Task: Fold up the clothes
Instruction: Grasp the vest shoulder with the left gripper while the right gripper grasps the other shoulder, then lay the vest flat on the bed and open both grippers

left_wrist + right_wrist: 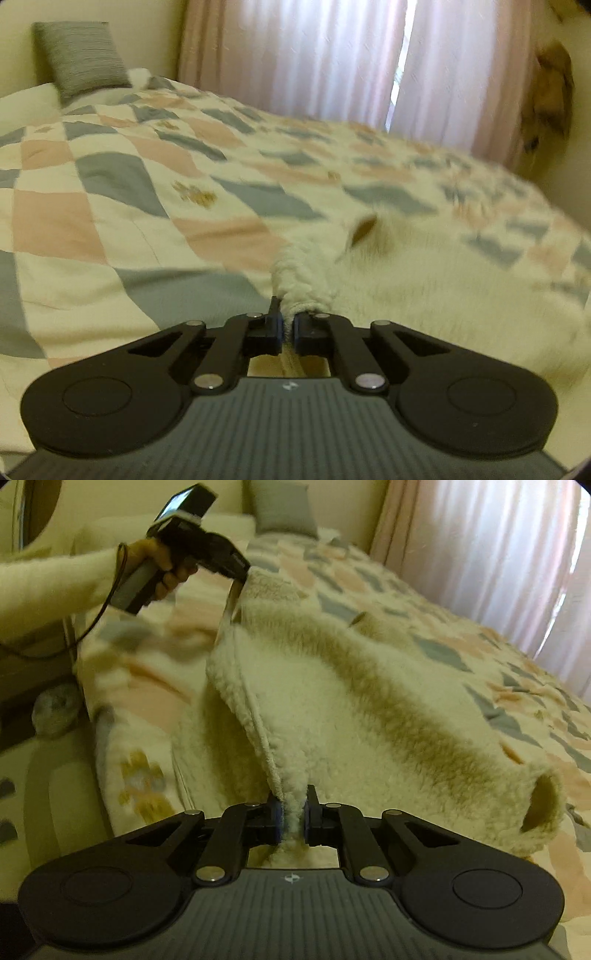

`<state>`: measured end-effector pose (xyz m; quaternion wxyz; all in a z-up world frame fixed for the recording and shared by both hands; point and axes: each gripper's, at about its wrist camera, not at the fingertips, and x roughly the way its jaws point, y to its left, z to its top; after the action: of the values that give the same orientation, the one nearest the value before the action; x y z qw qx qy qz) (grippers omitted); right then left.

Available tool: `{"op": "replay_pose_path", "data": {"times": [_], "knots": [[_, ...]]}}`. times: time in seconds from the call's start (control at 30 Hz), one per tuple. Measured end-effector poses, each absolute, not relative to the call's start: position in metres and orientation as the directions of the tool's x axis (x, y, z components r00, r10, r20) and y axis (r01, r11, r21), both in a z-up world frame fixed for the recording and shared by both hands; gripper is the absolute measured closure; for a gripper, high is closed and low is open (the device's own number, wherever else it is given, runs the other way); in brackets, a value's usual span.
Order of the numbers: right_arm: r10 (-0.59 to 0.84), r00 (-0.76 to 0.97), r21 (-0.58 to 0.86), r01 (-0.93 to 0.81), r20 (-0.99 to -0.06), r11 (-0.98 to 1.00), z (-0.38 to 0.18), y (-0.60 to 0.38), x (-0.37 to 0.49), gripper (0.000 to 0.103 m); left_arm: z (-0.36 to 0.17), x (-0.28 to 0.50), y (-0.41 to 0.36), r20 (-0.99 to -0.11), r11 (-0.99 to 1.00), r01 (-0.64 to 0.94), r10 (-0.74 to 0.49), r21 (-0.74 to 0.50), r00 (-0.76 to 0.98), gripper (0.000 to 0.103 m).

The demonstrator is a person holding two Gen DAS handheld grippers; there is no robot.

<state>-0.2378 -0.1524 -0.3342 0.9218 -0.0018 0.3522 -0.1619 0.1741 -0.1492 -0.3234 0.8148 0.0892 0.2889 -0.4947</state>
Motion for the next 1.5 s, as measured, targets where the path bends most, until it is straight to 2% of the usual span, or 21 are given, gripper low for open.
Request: {"op": "replay_pose_path", "data": {"times": [0.17,0.33,0.47,0.57,0.63,0.73,0.8,0.87,0.9,0.93,0.97,1.03,1.07,1.13,1.2,1.27,1.33,1.4,1.5], "knots": [[-0.186,0.855,0.123,0.277,-0.484,0.953,-0.26,-0.152,-0.255,0.093,-0.246,0.192,-0.121,-0.474,0.541,0.812,-0.786,-0.22,0.396,0.1],[-0.071,0.963,0.345,0.162,-0.26,0.924,-0.192,-0.166,-0.268,0.093,-0.112,0.178,-0.127,-0.347,0.572,0.818,-0.78,-0.06,0.521,0.101],[-0.076,0.995,0.485,0.097,-0.062,0.869,-0.145,-0.193,-0.295,0.093,-0.008,0.131,-0.168,-0.23,0.573,0.812,-0.78,0.114,0.582,0.101],[-0.144,0.99,0.526,0.122,0.001,0.842,-0.126,-0.221,-0.332,0.093,0.054,0.079,-0.213,-0.124,0.554,0.801,-0.799,0.224,0.588,0.101],[-0.2,0.98,0.581,0.156,0.011,0.799,-0.125,-0.244,-0.363,0.093,0.07,0.043,-0.246,-0.092,0.525,0.81,-0.822,0.261,0.562,0.101],[-0.279,0.96,0.689,0.206,-0.007,0.694,-0.143,-0.277,-0.41,0.093,0.071,-0.001,-0.305,-0.099,0.469,0.838,-0.854,0.279,0.511,0.101],[-0.354,0.934,0.75,0.266,-0.046,0.606,-0.16,-0.298,-0.441,0.093,0.052,-0.028,-0.354,-0.155,0.405,0.872,-0.876,0.276,0.456,0.1],[-0.438,0.886,0.773,0.384,-0.154,0.505,-0.185,-0.317,-0.468,0.093,0.012,-0.055,-0.41,-0.283,0.323,0.913,-0.878,0.247,0.387,0.096],[-0.476,0.853,0.774,0.447,-0.216,0.449,-0.199,-0.327,-0.482,0.092,-0.011,-0.067,-0.431,-0.346,0.287,0.928,-0.867,0.239,0.358,0.076],[-0.502,0.819,0.77,0.502,-0.277,0.395,-0.216,-0.333,-0.494,0.092,-0.045,-0.086,-0.452,-0.433,0.218,0.945,-0.847,0.243,0.307,0.053],[-0.52,0.785,0.761,0.552,-0.336,0.341,-0.235,-0.339,-0.505,0.091,-0.078,-0.104,-0.474,-0.517,0.149,0.959,-0.817,0.241,0.256,0.051],[-0.544,0.706,0.73,0.644,-0.452,0.229,-0.273,-0.349,-0.526,0.082,-0.139,-0.138,-0.49,-0.624,0.025,0.966,-0.759,0.259,0.187,0.053],[-0.55,0.663,0.708,0.685,-0.508,0.172,-0.293,-0.354,-0.537,0.08,-0.162,-0.149,-0.49,-0.658,-0.028,0.969,-0.739,0.245,0.145,0.053],[-0.55,0.567,0.65,0.758,-0.613,0.057,-0.331,-0.365,-0.559,0.08,-0.187,-0.155,-0.478,-0.686,-0.066,0.977,-0.722,0.2,0.092,0.053],[-0.572,0.536,0.625,0.779,-0.622,0.051,-0.345,-0.357,-0.579,0.076,-0.196,-0.146,-0.445,-0.677,-0.066,0.983,-0.733,0.17,0.068,0.053],[-0.584,0.556,0.602,0.786,-0.592,0.139,-0.347,-0.341,-0.586,0.07,-0.198,-0.128,-0.396,-0.646,-0.047,0.987,-0.761,0.153,0.064,0.053],[-0.589,0.566,0.51,0.813,-0.577,0.281,-0.341,-0.321,-0.58,0.063,-0.2,-0.11,-0.347,-0.613,-0.029,0.99,-0.787,0.135,0.061,0.052],[-0.596,0.561,0.386,0.828,-0.574,0.408,-0.335,-0.302,-0.569,0.057,-0.21,-0.081,-0.284,-0.614,0.05,0.993,-0.783,0.105,0.104,0.052],[-0.623,0.521,0.186,0.832,-0.583,0.522,-0.33,-0.27,-0.544,0.048,-0.237,-0.047,-0.192,-0.671,0.215,0.976,-0.718,0.038,0.184,0.052]]}}
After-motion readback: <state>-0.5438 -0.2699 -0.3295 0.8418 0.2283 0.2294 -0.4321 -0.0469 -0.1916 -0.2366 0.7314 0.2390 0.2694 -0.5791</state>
